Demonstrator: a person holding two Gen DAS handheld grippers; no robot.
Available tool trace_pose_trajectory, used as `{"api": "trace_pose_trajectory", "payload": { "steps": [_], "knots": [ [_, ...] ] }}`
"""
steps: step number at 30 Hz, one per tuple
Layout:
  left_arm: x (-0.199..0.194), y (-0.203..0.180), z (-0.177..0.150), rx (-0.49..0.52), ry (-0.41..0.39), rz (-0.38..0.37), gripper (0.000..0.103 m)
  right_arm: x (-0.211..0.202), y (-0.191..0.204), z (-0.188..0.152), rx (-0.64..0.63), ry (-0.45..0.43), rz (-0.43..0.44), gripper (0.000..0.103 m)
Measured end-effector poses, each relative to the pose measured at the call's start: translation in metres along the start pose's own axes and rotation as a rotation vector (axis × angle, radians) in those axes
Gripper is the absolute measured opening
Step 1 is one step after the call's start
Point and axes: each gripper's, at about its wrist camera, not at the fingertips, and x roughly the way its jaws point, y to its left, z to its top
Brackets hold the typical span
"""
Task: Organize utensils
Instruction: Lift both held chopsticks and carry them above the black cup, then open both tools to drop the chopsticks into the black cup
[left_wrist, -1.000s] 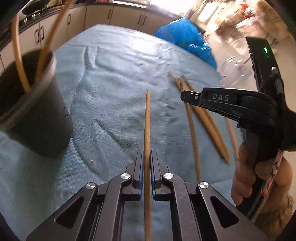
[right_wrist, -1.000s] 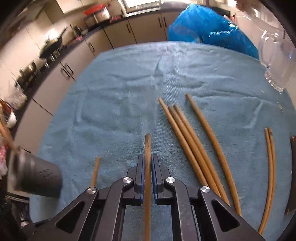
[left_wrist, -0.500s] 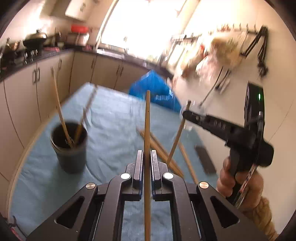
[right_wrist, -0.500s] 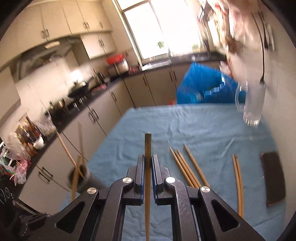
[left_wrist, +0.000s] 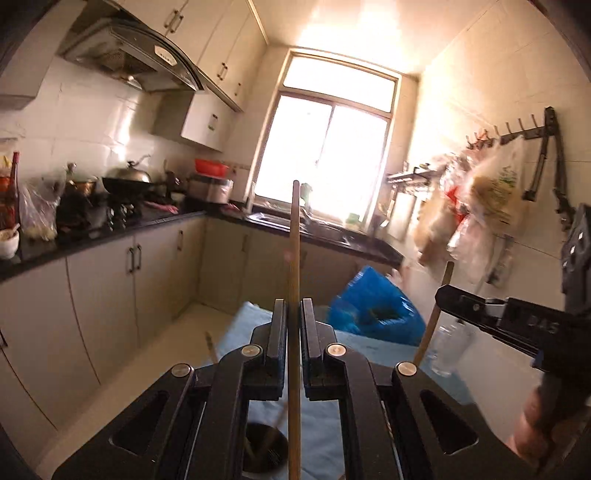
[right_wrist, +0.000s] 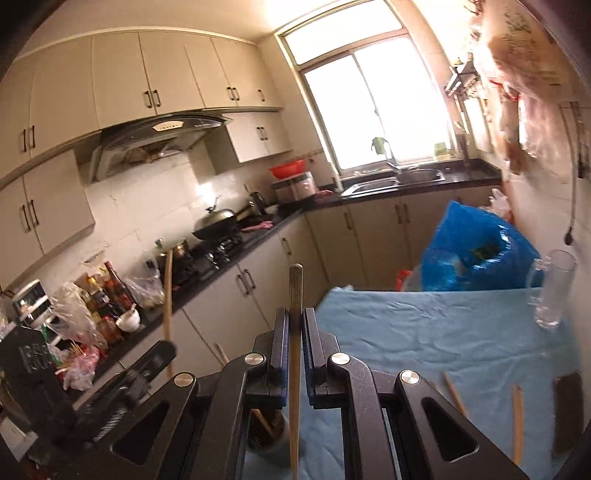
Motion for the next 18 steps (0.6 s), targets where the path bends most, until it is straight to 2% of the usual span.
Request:
{"api": "trace_pose_trajectory", "payload": {
  "steps": [8, 12, 18],
  "knots": [
    [0.056, 0.028, -0.003, -0.051, 0.027, -0.013, 0.006, 0.065, 0.013, -0.001, 0.025, 0.018, 0.037, 0.008],
    [0.077, 0.034, -0.020, -0.055, 0.052, -0.024, 0.006, 0.088, 0.008, -0.013, 0.012, 0.043, 0.017, 0.008],
    [0.100, 0.035, -0.048, -0.027, 0.109, 0.013, 0.006, 0.112, -0.006, -0.038, 0.012, 0.123, 0.000, 0.008]
  ]
}}
